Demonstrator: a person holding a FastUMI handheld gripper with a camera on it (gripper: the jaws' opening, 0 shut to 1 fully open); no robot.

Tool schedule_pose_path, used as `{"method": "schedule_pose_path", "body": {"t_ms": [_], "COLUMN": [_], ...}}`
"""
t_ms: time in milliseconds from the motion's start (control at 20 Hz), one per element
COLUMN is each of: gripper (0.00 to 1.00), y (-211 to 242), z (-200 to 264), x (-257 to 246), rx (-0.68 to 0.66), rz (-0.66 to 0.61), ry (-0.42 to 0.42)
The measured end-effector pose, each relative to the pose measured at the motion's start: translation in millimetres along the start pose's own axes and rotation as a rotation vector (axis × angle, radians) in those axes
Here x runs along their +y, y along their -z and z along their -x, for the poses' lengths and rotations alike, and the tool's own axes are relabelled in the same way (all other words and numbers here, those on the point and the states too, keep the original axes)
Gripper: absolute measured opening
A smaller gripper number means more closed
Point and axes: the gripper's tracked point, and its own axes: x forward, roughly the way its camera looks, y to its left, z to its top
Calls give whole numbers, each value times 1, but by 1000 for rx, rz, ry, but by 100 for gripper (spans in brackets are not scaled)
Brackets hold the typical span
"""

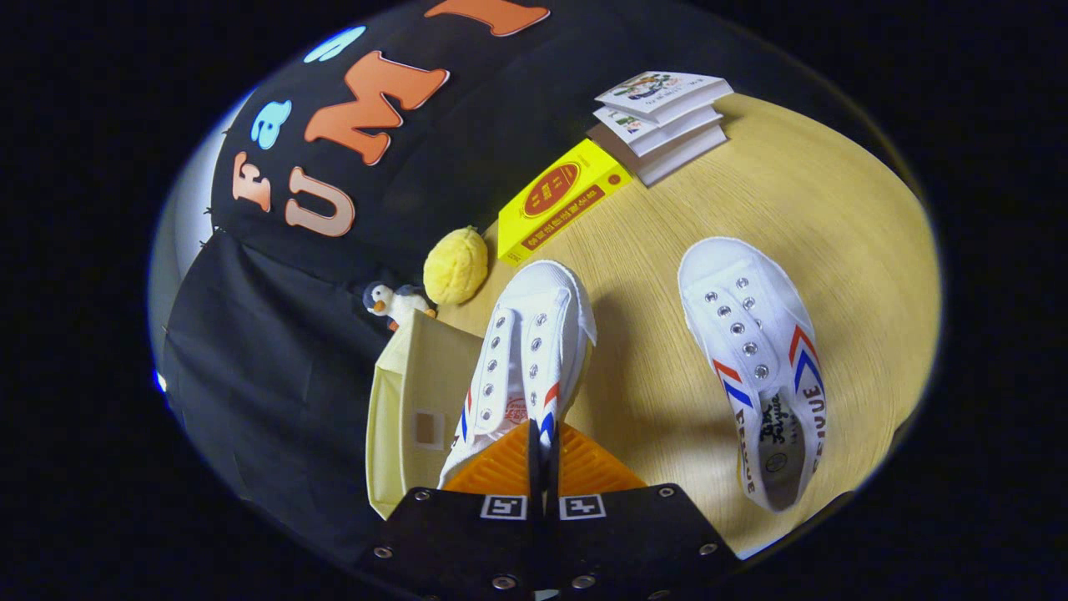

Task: Open the storage box then place both shoes into the box .Put the left shoe in first, then the right shoe, with the right side of both shoes facing outward in a uniform manner.

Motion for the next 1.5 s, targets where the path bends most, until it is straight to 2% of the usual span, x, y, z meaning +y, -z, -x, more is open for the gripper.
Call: {"method": "schedule_pose_path", "body": {"t_ms": [300, 550, 750, 1050, 1500], "gripper": [0, 0, 0, 0, 0], "y": [-30, -24, -2, 43, 94], "z": [38, 44, 27, -10, -67], "x": [66, 121, 155, 185, 181], "rx": [-72, -67, -37, 22, 91], "rz": [64, 94, 101, 129, 189], "ry": [-67, -106, -138, -137, -30]}}
